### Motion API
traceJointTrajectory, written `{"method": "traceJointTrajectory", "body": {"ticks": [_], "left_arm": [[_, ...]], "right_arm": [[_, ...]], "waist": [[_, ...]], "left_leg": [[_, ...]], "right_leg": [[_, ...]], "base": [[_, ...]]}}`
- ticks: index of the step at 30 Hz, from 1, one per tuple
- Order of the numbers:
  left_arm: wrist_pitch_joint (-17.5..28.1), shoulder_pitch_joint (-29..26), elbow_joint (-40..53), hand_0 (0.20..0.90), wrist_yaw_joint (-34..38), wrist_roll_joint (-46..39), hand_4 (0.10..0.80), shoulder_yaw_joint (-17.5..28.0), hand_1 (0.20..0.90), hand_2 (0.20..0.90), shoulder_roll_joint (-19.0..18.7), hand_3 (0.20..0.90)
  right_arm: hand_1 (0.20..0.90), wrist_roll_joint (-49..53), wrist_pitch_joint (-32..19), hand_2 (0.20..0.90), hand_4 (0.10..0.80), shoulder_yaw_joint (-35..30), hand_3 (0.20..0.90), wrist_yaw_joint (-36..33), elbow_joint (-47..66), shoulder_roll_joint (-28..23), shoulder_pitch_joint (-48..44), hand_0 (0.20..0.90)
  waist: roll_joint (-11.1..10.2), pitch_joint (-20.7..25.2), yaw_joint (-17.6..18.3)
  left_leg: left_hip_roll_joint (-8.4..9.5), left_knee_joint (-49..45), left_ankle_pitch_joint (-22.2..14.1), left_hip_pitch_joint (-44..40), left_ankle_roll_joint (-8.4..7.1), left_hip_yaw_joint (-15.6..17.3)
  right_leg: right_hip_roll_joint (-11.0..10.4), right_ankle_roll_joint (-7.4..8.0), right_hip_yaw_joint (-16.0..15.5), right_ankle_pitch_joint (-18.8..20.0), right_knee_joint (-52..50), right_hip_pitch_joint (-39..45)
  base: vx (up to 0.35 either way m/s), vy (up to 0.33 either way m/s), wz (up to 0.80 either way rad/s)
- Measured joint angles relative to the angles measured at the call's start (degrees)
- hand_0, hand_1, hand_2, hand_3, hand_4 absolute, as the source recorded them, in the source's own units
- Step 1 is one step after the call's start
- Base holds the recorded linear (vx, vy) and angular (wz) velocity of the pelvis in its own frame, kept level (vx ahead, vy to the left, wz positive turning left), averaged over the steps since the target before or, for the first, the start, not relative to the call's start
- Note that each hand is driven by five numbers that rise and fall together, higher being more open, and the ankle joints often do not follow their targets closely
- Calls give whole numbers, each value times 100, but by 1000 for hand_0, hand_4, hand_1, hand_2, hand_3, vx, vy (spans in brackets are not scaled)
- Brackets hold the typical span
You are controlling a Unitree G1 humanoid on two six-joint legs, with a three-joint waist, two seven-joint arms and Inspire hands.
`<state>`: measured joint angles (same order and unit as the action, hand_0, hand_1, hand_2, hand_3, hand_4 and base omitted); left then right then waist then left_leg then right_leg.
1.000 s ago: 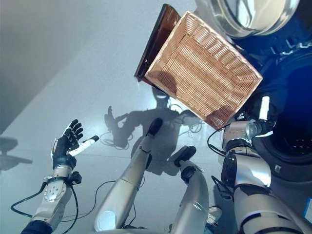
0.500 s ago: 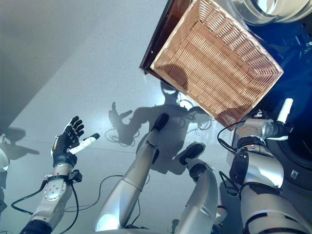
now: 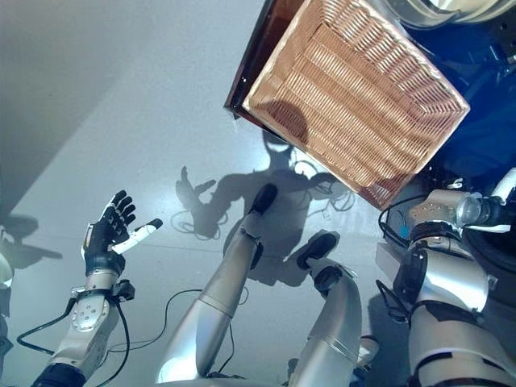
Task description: Pick up the clothes and place them into the washing machine
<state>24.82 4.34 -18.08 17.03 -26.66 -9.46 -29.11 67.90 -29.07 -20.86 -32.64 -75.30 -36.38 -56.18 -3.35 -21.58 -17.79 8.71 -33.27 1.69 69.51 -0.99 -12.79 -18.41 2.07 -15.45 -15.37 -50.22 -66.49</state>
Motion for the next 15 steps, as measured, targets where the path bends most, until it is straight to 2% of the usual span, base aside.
{"method": "traceJointTrajectory", "body": {"ticks": [10, 15], "left_arm": [[6, 3, -13, 900, 1, -6, 800, 19, 900, 900, -48, 900], [2, -5, -62, 900, -10, -5, 800, 18, 900, 900, -114, 900]], "right_arm": [[200, -125, 4, 200, 300, -3, 200, -15, 47, -295, -119, 200], [200, -236, -5, 200, 300, 6, 200, -122, 263, -432, -49, 200]], "waist": [[-18, -7, 125], [-188, -7, 301]], "left_leg": [[-21, -8, 10, -57, 6, 4], [-146, 390, 114, -566, 47, 51]], "right_leg": [[36, 12, 26, 42, 30, 65], [159, 43, 57, 209, 420, 497]], "base": [[0, -16, -2], [3, -51, -15]]}}
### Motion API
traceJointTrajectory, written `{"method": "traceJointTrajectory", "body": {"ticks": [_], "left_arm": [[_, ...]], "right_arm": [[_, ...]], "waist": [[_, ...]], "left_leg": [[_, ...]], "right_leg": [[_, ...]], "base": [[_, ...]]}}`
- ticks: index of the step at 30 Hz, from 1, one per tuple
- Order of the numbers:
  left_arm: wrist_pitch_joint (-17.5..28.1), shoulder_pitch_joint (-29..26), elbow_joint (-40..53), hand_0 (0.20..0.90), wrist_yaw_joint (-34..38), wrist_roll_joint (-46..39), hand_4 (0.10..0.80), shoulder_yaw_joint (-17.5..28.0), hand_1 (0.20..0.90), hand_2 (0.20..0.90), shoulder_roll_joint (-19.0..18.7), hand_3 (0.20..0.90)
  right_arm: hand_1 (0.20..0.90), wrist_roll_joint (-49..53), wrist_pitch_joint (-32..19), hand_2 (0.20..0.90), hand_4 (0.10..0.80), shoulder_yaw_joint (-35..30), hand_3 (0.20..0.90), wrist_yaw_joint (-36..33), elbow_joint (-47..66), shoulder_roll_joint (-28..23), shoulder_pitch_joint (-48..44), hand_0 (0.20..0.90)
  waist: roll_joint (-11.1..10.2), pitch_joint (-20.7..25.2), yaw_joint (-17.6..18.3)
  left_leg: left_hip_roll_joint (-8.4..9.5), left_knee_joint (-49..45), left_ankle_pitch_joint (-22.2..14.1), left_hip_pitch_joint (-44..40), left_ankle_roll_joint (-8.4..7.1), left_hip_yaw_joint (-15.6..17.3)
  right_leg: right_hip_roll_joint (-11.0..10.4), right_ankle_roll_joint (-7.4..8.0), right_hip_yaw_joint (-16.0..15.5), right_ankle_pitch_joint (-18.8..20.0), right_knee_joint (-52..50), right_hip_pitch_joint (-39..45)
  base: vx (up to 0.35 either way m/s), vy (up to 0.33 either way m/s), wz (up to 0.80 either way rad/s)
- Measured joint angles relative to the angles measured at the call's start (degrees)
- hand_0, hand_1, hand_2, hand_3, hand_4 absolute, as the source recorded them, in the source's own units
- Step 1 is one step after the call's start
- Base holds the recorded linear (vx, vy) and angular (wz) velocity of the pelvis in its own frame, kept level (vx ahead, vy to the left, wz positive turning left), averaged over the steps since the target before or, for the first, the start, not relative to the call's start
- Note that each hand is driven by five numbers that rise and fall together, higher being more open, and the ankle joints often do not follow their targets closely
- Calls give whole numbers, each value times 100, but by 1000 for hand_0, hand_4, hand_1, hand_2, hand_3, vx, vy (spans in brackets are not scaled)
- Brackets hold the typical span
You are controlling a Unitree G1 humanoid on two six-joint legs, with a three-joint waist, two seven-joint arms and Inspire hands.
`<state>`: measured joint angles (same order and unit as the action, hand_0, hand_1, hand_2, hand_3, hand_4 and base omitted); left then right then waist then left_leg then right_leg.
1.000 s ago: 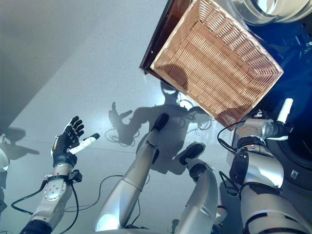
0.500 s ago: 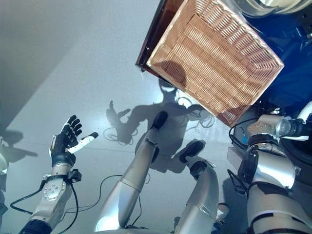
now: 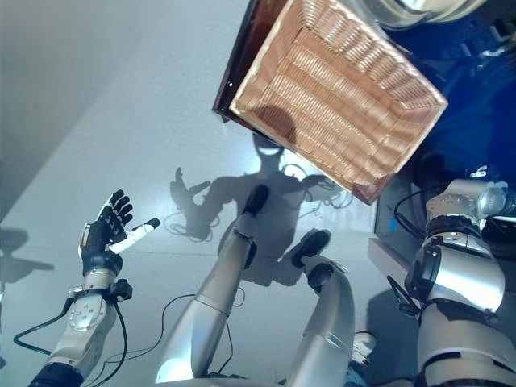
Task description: Pick up the clothes and place them into the washing machine
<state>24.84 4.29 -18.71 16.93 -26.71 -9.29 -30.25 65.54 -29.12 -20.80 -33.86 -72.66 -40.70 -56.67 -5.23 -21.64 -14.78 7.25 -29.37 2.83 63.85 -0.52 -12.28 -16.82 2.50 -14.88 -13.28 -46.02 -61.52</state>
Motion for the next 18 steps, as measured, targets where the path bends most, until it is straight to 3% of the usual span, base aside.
{"method": "traceJointTrajectory", "body": {"ticks": [7, 8, 13, 18], "left_arm": [[7, -78, -25, 900, -94, 7, 800, -37, 900, 900, -25, 900], [6, -82, -70, 900, -133, 15, 800, -42, 900, 900, -24, 900], [1, -83, -355, 900, -181, 9, 800, -29, 900, 900, -27, 900], [-6, -98, -393, 900, -301, 3, 800, -46, 900, 900, -23, 900]], "right_arm": [[200, 5, 152, 200, 300, -169, 200, -21, -3, -20, 70, 200], [900, 10, 174, 900, 800, -201, 900, -5, -35, -19, 91, 900], [900, 34, 490, 900, 800, -140, 900, 268, -277, 67, 247, 900], [900, 3, 497, 900, 800, 36, 900, 439, -177, 552, 545, 900]], "waist": [[-184, 57, 4], [-192, 53, -4], [-197, 50, -48], [-200, 50, -4]], "left_leg": [[-144, 423, 179, -178, -3, 39], [-144, 547, 232, -251, 7, 30], [-151, 976, 347, -748, 25, 23], [-215, 1103, 345, -1060, 19, -40]], "right_leg": [[174, -8, -12, 202, 428, 139], [181, 7, -27, 235, 509, 215], [198, 40, -30, 277, 753, 600], [245, 47, -139, 290, 975, 997]], "base": [[-2, -37, -7], [2, -31, 0], [0, -8, 0], [-10, 21, 1]]}}
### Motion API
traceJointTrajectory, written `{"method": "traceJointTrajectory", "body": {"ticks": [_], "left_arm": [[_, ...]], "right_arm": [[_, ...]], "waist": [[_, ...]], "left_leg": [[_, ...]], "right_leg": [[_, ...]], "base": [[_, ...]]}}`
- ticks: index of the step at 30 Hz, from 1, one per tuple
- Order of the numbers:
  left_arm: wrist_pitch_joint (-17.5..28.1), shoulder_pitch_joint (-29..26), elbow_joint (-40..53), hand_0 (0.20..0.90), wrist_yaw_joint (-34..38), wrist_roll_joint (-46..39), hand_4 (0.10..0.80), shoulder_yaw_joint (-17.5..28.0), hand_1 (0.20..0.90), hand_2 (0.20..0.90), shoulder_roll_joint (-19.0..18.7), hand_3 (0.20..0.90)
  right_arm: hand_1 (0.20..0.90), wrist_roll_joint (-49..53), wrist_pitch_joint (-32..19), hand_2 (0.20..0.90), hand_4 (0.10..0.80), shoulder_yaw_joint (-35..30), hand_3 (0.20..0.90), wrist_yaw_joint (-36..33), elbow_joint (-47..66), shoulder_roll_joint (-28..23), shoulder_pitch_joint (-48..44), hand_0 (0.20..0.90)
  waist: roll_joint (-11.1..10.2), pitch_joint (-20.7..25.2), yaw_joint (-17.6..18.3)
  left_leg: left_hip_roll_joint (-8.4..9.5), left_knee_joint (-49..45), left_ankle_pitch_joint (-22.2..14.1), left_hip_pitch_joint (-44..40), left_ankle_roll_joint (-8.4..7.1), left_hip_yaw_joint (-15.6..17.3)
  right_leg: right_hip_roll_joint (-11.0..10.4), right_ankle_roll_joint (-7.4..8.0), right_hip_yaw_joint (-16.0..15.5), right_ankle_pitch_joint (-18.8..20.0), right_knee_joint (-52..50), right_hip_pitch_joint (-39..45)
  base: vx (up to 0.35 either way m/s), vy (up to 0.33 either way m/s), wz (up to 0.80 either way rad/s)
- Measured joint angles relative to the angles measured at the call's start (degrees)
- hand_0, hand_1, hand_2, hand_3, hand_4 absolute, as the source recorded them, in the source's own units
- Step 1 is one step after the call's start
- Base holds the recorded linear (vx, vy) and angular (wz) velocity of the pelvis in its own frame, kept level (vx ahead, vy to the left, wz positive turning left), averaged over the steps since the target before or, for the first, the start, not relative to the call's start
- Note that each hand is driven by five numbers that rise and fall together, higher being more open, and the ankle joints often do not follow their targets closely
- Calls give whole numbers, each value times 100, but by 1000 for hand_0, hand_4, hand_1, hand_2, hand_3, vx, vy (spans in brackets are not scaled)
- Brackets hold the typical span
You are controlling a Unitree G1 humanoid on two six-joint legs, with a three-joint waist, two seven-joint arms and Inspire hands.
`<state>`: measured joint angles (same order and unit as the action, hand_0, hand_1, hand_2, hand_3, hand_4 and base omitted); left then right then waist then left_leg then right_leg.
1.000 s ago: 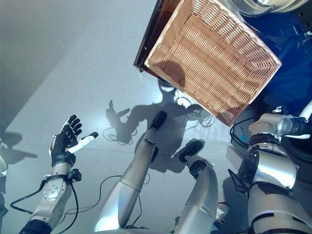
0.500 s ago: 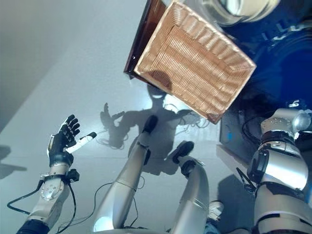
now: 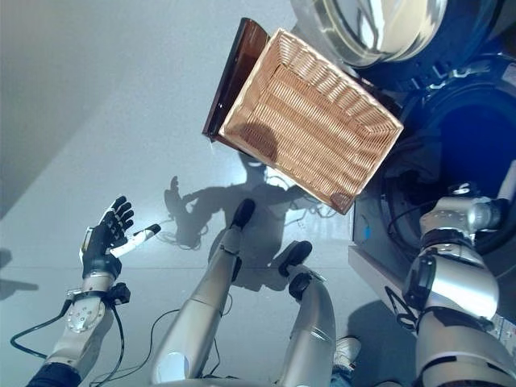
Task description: Pick up the clothes and place them into the washing machine
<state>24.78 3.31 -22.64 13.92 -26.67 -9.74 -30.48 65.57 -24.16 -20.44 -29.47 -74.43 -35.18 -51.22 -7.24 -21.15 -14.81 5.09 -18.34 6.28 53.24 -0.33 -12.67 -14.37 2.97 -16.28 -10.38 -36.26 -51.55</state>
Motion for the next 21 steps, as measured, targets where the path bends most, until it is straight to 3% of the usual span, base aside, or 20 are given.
{"method": "traceJointTrajectory", "body": {"ticks": [6, 9, 15, 21], "left_arm": [[-66, 24, -54, 900, -192, 25, 800, -50, 900, 900, -66, 900], [-136, 25, -198, 900, -282, 139, 800, -70, 900, 900, -85, 900], [-347, -89, -1128, 900, -373, 142, 800, -120, 900, 900, 157, 900], [-336, -31, -1625, 900, -435, 168, 800, -69, 900, 900, 548, 900]], "right_arm": [[900, -124, -385, 900, 800, 200, 900, 226, 310, 963, 451, 900], [900, -178, -309, 900, 800, 272, 900, 355, 364, 1594, 788, 900], [900, -600, -4, 900, 800, 1267, 900, 796, 780, 2960, 2054, 900], [900, -1251, 291, 900, 800, 1771, 900, 1087, 845, 3153, 3217, 900]], "waist": [[-107, 64, -10], [-160, 115, -17], [-146, 129, -11], [-84, 426, 58]], "left_leg": [[-19, 186, 1, -348, -46, -12], [-13, 208, 9, -396, -61, 0], [-32, 281, -84, -1018, -71, 21], [-40, 465, -117, -1765, -24, 39]], "right_leg": [[28, 7, -27, 0, 144, 328], [21, 6, -11, 1, 145, 356], [33, 29, 9, -17, 317, 971], [56, 154, -8, 67, 714, 1794]], "base": [[-16, 48, 1], [-3, 67, -2], [41, 22, -7], [30, 29, -7]]}}
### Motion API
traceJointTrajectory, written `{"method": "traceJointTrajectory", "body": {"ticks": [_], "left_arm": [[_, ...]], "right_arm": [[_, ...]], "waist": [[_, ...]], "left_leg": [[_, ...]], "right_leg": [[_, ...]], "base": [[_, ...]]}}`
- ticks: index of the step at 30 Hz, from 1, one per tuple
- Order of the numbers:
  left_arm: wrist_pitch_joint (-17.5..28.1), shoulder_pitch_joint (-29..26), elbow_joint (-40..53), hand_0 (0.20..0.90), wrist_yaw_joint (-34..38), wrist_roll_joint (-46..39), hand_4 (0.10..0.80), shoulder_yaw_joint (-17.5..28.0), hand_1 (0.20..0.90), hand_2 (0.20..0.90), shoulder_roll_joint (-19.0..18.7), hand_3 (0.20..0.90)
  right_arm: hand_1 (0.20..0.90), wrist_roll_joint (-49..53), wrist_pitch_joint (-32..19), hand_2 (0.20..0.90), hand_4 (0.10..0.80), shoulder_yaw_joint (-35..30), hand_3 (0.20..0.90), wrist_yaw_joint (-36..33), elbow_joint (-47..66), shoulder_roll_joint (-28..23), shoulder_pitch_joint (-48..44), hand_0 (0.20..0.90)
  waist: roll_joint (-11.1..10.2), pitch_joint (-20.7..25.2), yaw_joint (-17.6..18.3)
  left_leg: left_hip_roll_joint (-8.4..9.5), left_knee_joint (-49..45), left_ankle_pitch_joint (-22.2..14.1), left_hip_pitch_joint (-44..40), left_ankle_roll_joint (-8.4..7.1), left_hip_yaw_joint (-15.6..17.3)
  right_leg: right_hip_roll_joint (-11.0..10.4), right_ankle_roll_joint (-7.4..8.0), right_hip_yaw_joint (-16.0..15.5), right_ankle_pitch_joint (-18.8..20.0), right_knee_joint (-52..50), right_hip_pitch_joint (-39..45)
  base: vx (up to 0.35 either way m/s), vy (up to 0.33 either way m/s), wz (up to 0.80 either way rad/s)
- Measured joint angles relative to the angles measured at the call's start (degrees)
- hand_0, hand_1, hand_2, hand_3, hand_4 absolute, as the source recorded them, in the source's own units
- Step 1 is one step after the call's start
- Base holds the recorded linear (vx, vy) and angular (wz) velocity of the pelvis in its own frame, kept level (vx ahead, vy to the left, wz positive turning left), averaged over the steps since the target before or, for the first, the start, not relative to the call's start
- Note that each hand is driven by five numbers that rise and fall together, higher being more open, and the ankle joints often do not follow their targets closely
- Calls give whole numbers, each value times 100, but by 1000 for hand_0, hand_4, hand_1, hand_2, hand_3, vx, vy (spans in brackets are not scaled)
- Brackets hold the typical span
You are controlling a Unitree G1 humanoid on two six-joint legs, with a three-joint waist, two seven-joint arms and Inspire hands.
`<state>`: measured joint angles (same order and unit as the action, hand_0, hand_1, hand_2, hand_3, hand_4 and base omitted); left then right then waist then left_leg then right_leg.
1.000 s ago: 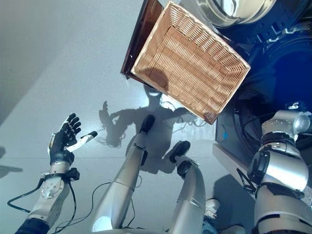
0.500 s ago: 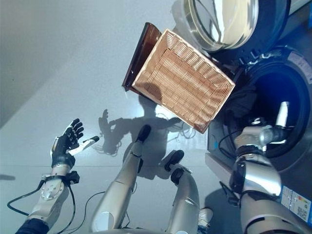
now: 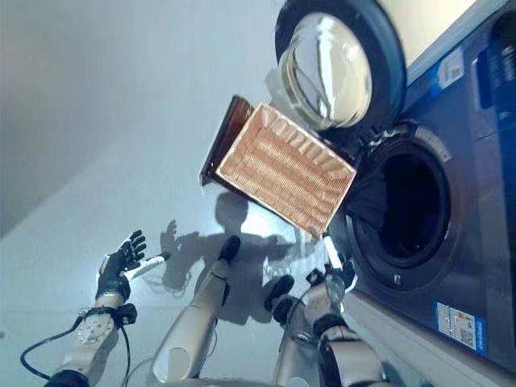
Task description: Pick up the clothes and place them into the washing machine
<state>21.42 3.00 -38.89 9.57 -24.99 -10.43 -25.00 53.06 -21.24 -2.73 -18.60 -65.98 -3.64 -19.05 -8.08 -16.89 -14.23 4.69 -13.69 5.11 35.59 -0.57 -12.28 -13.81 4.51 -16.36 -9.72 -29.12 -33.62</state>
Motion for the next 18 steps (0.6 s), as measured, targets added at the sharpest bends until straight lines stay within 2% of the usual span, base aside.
{"method": "traceJointTrajectory", "body": {"ticks": [2, 5, 9, 10, 13, 16, 18], "left_arm": [[-11, -53, -499, 900, -40, 56, 800, 78, 900, 900, 78, 900], [-41, -62, -1039, 900, -85, 131, 800, 76, 900, 900, 183, 900], [-132, 102, -1650, 900, -171, 416, 800, 55, 900, 900, 328, 900], [-123, 171, -1765, 900, -217, 486, 800, 65, 900, 900, 367, 900], [-145, 183, -2102, 900, -310, 733, 800, 83, 900, 900, 496, 900], [-205, 300, -2496, 900, -439, 1007, 800, 171, 900, 900, 594, 900], [-278, 385, -2726, 900, -471, 1187, 800, 267, 900, 900, 705, 900]], "right_arm": [[900, -429, 136, 900, 800, 297, 900, 67, -31, -38, 181, 900], [900, -1080, 283, 900, 800, 615, 900, 250, -88, -84, 458, 900], [900, -2135, 594, 900, 800, 1171, 900, 472, -327, -223, 800, 900], [900, -2353, 627, 900, 800, 1163, 900, 518, -346, -235, 951, 900], [900, -3104, 782, 900, 800, 1186, 900, 637, -733, -346, 1194, 900], [900, -3709, 1014, 900, 800, 1169, 900, 758, -1035, -440, 1509, 900], [900, -3985, 1031, 900, 800, 1161, 900, 773, -1191, -528, 1839, 900]], "waist": [[43, 40, 100], [73, 130, 135], [192, 443, 235], [222, 592, 282], [384, 746, 354], [521, 1022, 422], [607, 1339, 450]], "left_leg": [[-51, 74, -19, -350, 26, -3], [-115, 272, -39, -868, 50, 34], [-199, 600, -13, -1491, 71, 138], [-207, 684, -19, -1589, 80, 154], [-260, 1010, 44, -2100, 113, 200], [-293, 1400, 87, -2643, 81, 315], [-304, 1591, 90, -2867, 84, 429]], "right_leg": [[91, 65, -14, 122, 271, 436], [179, 70, -13, 214, 629, 977], [295, 158, -4, 451, 1214, 1653], [312, 126, 8, 465, 1345, 1753], [397, 184, -8, 691, 1875, 2335], [435, 231, 21, 836, 2365, 2860], [453, 258, 67, 963, 2653, 3082]], "base": [[96, -10, -15], [54, -5, -14], [47, -5, -14], [70, -28, -17], [124, -17, -11], [92, 13, -19], [72, 7, -25]]}}
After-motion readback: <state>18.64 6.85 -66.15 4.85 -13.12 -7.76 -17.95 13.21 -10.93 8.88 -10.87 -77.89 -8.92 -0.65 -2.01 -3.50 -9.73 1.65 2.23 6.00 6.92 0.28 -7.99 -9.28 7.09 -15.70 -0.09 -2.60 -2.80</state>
